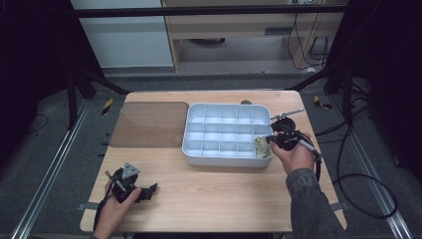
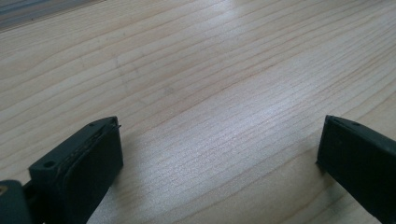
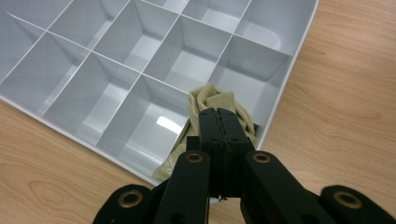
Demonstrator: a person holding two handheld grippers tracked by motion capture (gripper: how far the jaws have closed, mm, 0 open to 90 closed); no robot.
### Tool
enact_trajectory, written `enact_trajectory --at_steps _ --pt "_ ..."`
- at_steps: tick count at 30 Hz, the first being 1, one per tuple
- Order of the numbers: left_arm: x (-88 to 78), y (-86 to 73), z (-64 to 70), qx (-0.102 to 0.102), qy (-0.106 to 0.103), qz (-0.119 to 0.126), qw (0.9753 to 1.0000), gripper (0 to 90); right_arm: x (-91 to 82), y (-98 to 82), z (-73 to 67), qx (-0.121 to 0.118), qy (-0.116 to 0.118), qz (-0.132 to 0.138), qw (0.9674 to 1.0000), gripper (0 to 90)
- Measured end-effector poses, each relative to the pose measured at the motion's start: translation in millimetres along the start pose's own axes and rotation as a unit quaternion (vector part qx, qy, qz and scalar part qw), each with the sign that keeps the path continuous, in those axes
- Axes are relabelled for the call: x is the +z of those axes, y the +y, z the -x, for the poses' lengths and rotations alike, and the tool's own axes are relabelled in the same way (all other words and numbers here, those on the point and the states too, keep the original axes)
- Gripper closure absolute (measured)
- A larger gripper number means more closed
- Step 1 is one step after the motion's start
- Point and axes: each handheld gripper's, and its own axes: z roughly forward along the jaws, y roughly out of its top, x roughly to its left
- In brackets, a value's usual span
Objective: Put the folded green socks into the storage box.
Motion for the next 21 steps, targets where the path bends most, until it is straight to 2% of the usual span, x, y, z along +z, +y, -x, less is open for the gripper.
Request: enact_trajectory --at_steps 13,21 --pt "0.0 0.1 0.0 0.000 0.000 0.000 1.0000 0.0 13.2 -1.5 -6.0 -0.004 0.009 -0.006 0.9999 90.0" --pt "0.0 0.0 0.2 0.000 0.000 0.000 1.0000 0.0 21.9 0.4 -9.8 -0.009 0.006 -0.012 0.9999 90.0"
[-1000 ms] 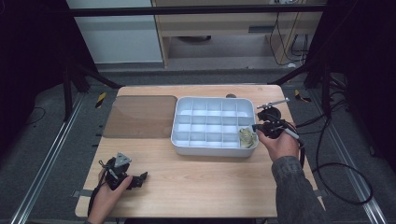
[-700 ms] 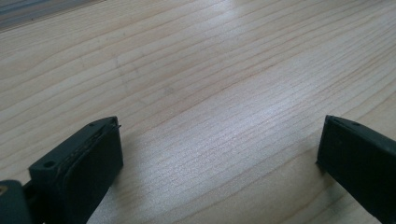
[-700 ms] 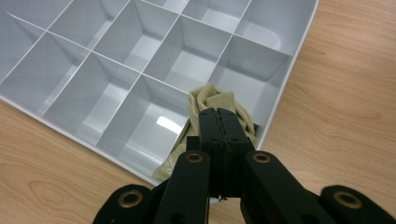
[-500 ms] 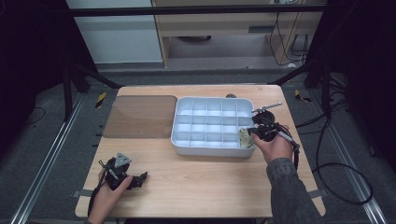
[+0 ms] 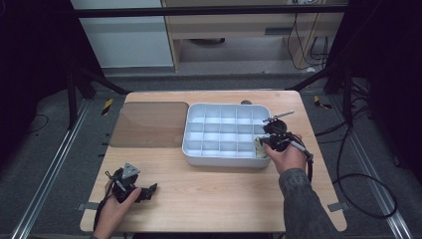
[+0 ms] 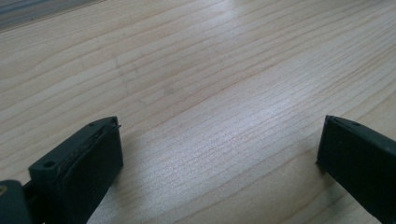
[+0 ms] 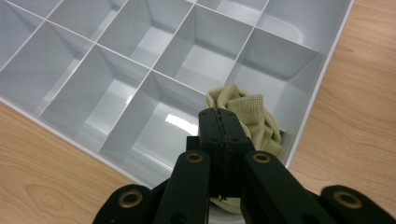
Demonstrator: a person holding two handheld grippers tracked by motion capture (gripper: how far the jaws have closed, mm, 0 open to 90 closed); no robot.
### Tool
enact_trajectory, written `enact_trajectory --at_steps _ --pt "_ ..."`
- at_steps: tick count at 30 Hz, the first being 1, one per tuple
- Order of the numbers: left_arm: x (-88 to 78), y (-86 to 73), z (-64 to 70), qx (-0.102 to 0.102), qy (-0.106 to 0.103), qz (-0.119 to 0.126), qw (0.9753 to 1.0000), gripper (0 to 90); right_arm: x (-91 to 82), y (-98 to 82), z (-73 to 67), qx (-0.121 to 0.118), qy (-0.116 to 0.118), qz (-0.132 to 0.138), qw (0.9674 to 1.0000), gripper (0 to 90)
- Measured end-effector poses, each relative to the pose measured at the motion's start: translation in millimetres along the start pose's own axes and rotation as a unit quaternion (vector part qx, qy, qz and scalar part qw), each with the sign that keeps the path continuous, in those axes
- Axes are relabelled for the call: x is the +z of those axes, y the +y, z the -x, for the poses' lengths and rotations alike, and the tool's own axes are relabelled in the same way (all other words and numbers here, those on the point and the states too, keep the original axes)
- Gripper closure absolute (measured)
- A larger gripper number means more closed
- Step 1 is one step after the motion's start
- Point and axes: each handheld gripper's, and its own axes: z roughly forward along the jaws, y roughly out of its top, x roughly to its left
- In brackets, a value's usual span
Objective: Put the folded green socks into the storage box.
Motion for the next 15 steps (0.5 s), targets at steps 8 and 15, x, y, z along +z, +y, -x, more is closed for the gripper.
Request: enact_trajectory --at_steps 8,15 --pt "0.1 -0.2 0.3 -0.001 0.000 0.002 1.0000 0.0 14.2 2.5 6.5 0.012 -0.012 -0.018 0.9997 90.0" --pt "0.2 -0.2 0.3 -0.001 0.000 0.002 1.0000 0.0 23.6 4.9 12.0 0.030 -0.017 -0.032 0.9989 90.0"
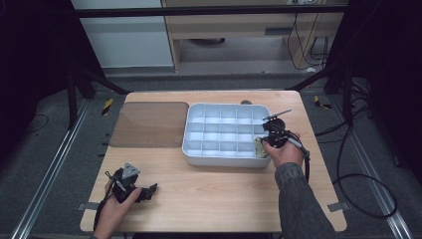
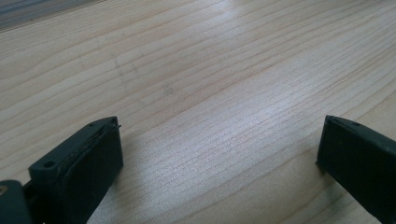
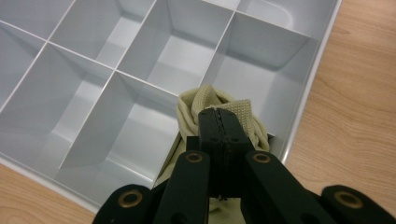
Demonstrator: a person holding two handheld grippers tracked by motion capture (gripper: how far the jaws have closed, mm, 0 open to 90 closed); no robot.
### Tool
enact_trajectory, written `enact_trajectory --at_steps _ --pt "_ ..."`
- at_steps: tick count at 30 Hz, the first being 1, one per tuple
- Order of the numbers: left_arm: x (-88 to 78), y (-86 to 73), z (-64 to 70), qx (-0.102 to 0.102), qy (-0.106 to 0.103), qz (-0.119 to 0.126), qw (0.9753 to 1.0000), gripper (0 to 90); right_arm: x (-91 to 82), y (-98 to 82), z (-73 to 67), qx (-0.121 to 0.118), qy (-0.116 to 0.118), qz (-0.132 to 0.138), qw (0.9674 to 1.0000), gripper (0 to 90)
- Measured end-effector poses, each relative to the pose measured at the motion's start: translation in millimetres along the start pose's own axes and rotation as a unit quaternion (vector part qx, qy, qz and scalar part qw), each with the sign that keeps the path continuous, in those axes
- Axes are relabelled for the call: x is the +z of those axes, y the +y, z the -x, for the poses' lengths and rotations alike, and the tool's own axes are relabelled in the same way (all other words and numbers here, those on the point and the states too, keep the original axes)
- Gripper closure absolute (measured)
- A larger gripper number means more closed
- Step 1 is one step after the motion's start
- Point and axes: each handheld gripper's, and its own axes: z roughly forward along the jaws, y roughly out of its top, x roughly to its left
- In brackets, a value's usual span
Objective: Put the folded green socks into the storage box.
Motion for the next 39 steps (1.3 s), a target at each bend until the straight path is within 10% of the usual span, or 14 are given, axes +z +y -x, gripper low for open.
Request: enact_trajectory --at_steps 39 --pt "0.2 0.3 0.9 0.003 -0.001 -0.001 1.0000 0.0 22.0 -6.9 0.3 0.002 -0.004 -0.052 0.9987 90.0"
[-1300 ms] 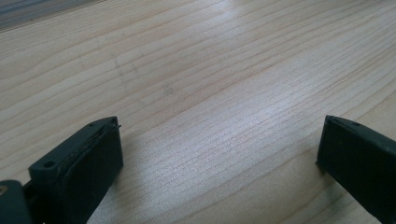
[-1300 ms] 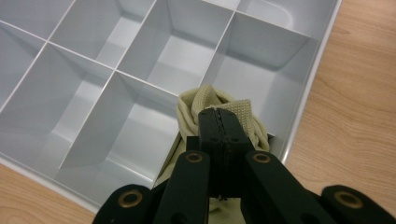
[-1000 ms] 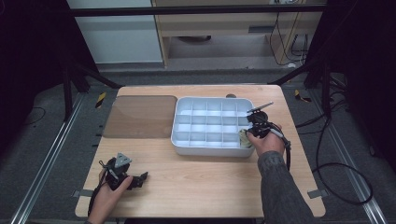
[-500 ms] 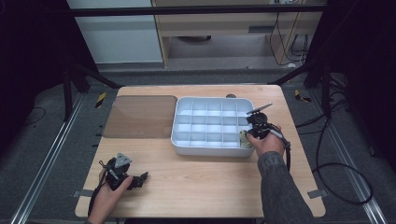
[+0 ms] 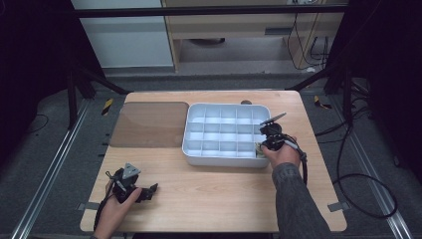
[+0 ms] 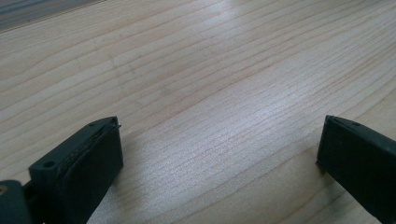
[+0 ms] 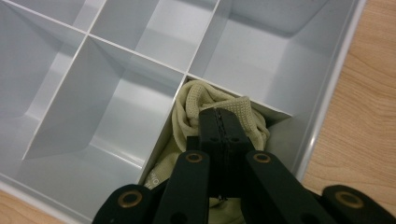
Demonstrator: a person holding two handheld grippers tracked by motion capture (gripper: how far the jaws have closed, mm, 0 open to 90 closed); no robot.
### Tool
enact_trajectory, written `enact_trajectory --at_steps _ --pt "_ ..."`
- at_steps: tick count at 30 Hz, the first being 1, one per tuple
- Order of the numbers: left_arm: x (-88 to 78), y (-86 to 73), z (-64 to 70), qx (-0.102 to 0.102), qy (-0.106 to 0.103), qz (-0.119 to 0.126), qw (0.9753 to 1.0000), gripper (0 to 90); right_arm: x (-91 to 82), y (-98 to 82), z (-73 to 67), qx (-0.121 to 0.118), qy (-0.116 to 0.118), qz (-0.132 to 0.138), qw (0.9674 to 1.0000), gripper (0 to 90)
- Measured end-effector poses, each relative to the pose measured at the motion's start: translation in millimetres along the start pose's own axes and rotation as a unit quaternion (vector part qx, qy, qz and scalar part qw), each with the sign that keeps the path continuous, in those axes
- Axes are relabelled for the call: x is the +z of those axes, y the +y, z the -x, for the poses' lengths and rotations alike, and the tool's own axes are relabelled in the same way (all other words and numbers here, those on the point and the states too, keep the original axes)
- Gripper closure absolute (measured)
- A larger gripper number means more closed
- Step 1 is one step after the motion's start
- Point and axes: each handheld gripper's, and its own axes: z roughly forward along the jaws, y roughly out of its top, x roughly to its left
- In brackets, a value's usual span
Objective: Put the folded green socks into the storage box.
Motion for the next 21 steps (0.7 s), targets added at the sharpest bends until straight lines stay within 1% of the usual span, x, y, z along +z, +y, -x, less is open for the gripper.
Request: enact_trajectory --at_steps 4,6,10,19,21 --pt "0.0 0.0 0.1 0.000 0.000 0.000 1.0000 0.0 2.6 -0.4 -0.8 0.000 0.000 -0.003 1.0000 90.0" --pt "0.0 0.0 0.1 0.000 0.000 0.000 1.0000 0.0 4.1 -0.6 -0.3 -0.006 -0.003 -0.005 1.0000 90.0" --pt "0.0 0.1 0.1 0.001 -0.001 0.000 1.0000 0.0 6.6 -0.3 -0.2 -0.005 -0.004 -0.010 0.9999 90.0" --pt "0.2 0.2 0.4 0.000 -0.001 0.000 1.0000 0.0 11.7 -0.6 -1.5 -0.013 -0.008 -0.019 0.9997 90.0" --pt "0.2 0.4 0.2 0.003 0.000 0.000 1.0000 0.0 12.0 -0.8 -1.2 -0.014 -0.009 -0.019 0.9997 90.0"
